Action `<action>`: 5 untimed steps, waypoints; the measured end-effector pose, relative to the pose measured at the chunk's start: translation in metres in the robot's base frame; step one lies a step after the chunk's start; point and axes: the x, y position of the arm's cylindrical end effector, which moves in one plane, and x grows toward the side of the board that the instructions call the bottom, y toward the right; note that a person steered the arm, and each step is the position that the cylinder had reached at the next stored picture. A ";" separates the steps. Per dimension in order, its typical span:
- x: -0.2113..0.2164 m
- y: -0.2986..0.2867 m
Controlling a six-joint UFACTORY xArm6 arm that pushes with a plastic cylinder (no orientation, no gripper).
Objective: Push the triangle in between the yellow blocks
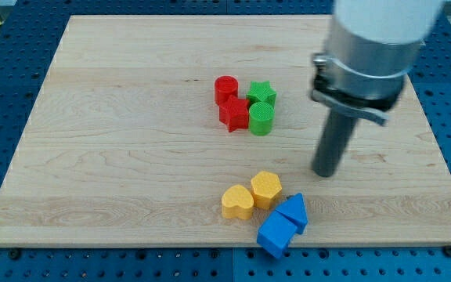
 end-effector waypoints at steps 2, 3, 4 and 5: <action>0.085 0.021; 0.085 0.002; 0.085 -0.012; 0.085 -0.021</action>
